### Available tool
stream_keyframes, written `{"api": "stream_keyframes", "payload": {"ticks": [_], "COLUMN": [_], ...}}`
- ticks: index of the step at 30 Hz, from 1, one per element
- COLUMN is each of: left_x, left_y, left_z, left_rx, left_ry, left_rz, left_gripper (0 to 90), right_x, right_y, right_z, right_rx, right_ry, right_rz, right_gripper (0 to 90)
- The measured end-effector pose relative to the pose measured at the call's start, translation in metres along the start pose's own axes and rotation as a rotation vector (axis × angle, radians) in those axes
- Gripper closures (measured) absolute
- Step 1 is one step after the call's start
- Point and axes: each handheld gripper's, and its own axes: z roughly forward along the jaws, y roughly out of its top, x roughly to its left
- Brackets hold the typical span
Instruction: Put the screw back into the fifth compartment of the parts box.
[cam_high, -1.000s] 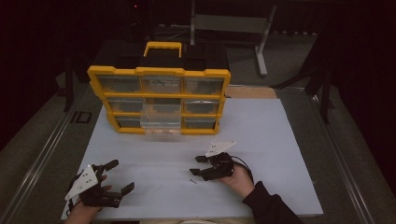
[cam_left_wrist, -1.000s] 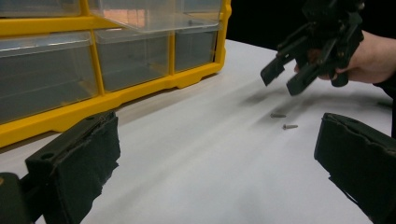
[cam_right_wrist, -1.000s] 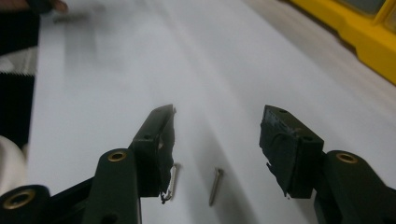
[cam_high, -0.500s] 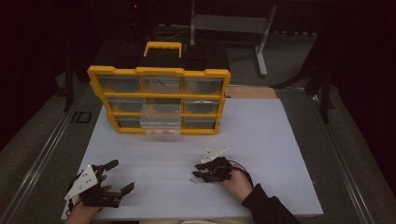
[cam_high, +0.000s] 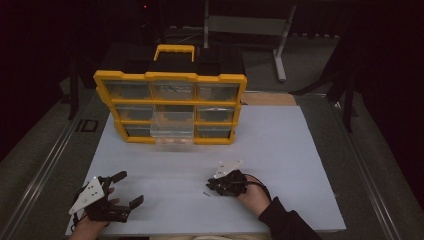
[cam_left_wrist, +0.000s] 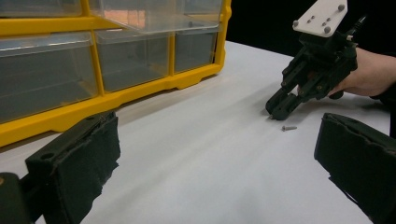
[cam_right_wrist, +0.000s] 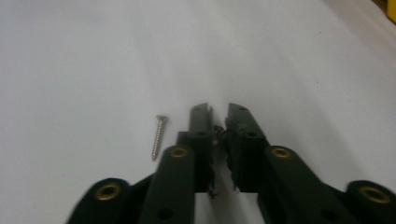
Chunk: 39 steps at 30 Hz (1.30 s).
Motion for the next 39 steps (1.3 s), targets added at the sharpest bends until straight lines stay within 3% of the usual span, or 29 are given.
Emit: {"api": "stream_keyframes", "payload": {"ticks": [3, 12, 17, 27, 39], "left_x": [0.0, 0.0, 0.0, 0.0, 0.0], "left_y": [0.0, 0.0, 0.0, 0.0, 0.0], "left_z": [0.0, 0.0, 0.001, 0.001, 0.001], "left_rx": [0.001, 0.001, 0.002, 0.003, 0.003], "left_ry": [-0.001, 0.0, -0.001, -0.001, 0.0], "left_rz": [0.001, 0.0, 0.002, 0.002, 0.003], "left_gripper": [1.1, 1.1, 1.1, 1.1, 1.2], "right_x": [0.0, -0.003, -0.008, -0.013, -0.016], "right_y": [0.0, 0.004, 0.009, 0.022, 0.042], "right_z": [0.001, -0.006, -0.02, -0.047, -0.08], "right_rx": [-0.001, -0.012, -0.049, -0.109, -0.185], "right_ry": [0.01, 0.013, 0.004, -0.02, -0.052], "right_rz": [0.007, 0.031, 0.064, 0.075, 0.056], "right_gripper": [87.4, 87.8, 87.8, 87.8, 87.8]}}
